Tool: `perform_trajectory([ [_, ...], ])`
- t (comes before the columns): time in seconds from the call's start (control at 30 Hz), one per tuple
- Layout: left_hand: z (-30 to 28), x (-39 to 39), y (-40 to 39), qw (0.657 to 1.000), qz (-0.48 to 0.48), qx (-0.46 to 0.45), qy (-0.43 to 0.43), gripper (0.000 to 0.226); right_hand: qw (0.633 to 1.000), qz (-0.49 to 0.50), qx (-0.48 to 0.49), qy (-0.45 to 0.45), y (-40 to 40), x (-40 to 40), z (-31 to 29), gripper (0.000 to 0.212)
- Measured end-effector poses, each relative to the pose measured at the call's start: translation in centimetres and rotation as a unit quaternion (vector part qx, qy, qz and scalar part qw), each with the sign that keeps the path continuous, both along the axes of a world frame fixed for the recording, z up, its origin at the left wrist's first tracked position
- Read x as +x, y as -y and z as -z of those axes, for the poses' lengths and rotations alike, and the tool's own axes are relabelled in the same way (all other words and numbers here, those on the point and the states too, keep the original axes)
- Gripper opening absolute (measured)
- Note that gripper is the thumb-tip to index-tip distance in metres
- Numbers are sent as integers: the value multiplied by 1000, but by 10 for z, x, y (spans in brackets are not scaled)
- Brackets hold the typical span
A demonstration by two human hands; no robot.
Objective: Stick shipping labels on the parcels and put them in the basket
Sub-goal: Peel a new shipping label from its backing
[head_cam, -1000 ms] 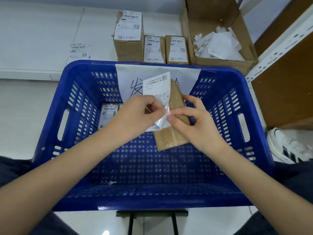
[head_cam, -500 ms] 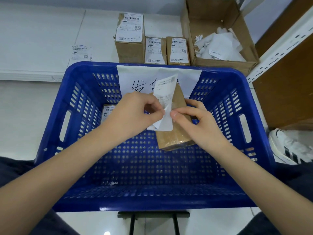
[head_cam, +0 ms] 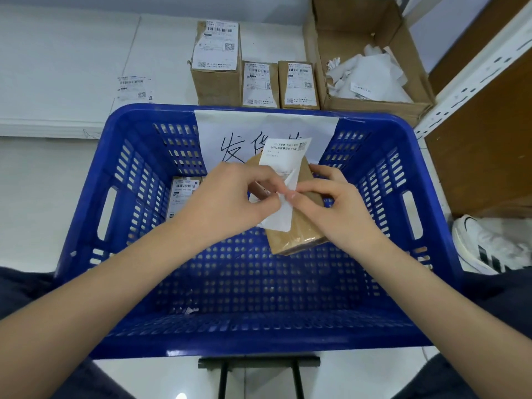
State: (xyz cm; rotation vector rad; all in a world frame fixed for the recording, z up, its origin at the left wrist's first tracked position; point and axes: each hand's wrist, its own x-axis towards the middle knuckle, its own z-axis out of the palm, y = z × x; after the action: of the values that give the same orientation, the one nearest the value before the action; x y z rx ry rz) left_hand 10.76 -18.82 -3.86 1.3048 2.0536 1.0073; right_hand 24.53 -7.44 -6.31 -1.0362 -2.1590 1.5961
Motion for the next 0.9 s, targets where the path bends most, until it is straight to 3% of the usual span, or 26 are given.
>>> perform_trajectory([
  [0.2, -5, 0, -2, 999, -31, -19, 26, 6, 1000, -6, 10, 20, 2, 0, 3, 8],
  [0.33, -3, -1, -4, 996, -66, -44, 52, 18, 1000, -20, 20, 13, 5, 0, 3, 20],
  [0.5, 2, -7, -6, 992, -106, -59, 28, 36, 999, -48, -22, 12, 7, 0, 1, 11],
  [0.67, -2, -12, -9, 987, -113, -50, 105, 14, 999, -18, -31, 7, 4, 0, -2, 9],
  [0.9, -2, -25, -7, 984, -149, -69, 67, 13, 999, -28, -28, 35, 2, 1, -6, 9],
])
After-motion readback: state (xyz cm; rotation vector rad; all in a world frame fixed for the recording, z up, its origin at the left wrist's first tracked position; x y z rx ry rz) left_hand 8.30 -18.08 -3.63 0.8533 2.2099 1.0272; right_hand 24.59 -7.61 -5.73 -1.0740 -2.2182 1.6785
